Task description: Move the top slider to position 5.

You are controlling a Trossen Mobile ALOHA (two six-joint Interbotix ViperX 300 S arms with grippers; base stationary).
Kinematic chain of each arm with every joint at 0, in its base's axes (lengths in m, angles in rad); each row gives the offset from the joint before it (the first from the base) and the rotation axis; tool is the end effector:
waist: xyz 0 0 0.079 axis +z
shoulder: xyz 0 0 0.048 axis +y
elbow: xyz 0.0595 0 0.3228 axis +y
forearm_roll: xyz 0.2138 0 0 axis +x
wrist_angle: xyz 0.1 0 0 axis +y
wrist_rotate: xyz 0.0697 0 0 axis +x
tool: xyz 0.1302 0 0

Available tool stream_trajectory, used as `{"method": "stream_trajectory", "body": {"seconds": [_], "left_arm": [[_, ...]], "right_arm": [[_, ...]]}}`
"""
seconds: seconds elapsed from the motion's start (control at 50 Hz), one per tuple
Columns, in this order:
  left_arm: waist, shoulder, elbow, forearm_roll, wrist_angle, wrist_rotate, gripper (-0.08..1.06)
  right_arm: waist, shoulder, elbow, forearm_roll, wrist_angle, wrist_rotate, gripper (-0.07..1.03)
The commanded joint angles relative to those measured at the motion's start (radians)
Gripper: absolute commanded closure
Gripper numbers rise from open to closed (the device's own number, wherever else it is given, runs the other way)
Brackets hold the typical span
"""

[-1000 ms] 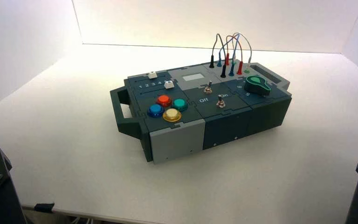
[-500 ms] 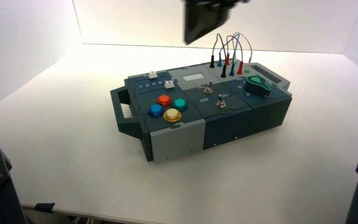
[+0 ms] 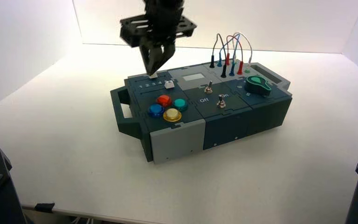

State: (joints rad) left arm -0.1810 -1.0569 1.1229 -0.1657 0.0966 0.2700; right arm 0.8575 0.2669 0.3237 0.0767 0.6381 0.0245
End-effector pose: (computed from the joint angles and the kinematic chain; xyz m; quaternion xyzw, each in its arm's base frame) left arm 0.2537 -0.0497 0.2847 0.0587 0.0750 -0.1021 0.9902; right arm 0.3009 0.3617 0.0599 -0.1955 0.5439 0.3337 0.7447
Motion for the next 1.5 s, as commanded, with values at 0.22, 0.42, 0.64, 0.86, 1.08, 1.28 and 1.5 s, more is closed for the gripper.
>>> {"method": "stream_trajectory", "body": {"seconds": [0.22, 0.42, 0.64, 0.86, 1.08, 1.28, 1.5], "left_arm": [[0.002, 0.008, -0.032, 0.000, -0.008, -0.002, 1.01], [0.002, 0.008, -0.032, 0.000, -0.008, -0.002, 1.01], [0.002, 0.005, -0.031, 0.000, -0.008, -0.002, 1.01], [0.002, 0.000, -0.029, 0.000, -0.008, -0.002, 1.01], [0.002, -0.005, -0.028, 0.000, -0.008, -0.002, 1.01], [0.002, -0.008, -0.028, -0.002, -0.008, -0.002, 1.01], [0.003, -0.008, -0.028, 0.000, -0.009, -0.002, 1.01]], "right_arm": [[0.006, 0.028, -0.110, 0.005, 0.020, -0.002, 0.98], [0.006, 0.052, -0.133, 0.005, 0.034, -0.002, 0.98], [0.003, 0.074, -0.140, 0.005, 0.034, 0.002, 0.98], [-0.015, 0.078, -0.153, 0.005, 0.035, 0.003, 0.98], [-0.038, 0.087, -0.164, 0.003, 0.035, 0.005, 0.98], [-0.055, 0.104, -0.164, 0.003, 0.035, 0.005, 0.98], [-0.057, 0.121, -0.169, 0.005, 0.035, 0.006, 0.98]]}}
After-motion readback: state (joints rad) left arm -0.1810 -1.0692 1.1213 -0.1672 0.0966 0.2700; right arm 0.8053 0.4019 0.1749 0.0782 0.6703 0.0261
